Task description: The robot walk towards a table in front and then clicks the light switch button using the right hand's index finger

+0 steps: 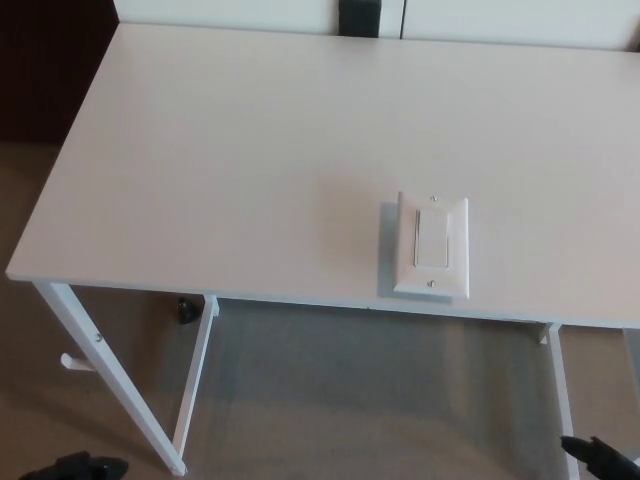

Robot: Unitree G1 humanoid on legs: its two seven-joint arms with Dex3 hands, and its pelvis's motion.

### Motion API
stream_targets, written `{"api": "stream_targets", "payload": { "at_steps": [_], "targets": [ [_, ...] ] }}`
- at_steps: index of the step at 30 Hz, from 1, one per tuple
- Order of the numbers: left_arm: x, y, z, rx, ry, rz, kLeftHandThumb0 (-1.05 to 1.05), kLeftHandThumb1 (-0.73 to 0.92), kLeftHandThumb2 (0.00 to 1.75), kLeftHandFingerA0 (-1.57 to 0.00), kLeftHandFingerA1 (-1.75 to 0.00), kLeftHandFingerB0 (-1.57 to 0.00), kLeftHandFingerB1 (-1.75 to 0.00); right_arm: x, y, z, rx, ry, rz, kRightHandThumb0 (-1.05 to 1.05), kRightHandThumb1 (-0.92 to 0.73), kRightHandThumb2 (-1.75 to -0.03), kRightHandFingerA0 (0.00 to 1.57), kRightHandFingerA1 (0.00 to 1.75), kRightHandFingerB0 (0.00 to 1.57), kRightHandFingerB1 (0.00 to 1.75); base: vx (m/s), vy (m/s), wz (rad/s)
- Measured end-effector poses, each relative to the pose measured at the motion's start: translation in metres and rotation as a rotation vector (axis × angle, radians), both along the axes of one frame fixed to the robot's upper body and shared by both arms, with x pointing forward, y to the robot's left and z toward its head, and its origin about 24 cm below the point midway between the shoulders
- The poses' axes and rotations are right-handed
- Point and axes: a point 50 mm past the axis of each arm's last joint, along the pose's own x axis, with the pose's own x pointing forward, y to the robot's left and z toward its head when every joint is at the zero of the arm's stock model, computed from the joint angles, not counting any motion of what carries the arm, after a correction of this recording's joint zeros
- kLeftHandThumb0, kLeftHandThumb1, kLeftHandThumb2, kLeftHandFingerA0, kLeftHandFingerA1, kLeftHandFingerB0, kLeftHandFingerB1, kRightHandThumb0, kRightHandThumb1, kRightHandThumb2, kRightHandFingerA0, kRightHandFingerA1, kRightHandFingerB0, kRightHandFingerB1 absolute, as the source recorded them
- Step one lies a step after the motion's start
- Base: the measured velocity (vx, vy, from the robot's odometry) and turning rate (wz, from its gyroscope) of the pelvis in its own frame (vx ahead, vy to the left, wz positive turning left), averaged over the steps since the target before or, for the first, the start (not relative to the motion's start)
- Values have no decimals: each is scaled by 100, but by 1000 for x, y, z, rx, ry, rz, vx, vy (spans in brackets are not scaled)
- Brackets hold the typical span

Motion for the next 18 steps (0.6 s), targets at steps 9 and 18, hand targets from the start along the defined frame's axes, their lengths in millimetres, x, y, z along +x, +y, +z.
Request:
{"api": "stream_targets", "payload": {
  "at_steps": [9,18],
  "targets": [
    [-1,-1,-2,-5,5,3,-7,62,57,-53,-44,-40,-39,3,-4,-1,75,25,-25,-60,-55,-88,0,39,0,29,0,0,0],
    [0,-2,-2,-7,7,5,-9,61,57,-52,-45,-40,-40,5,-3,0,100,33,-20,-59,-55,-88,0,38,0,29,0,0,0]
  ]
}}
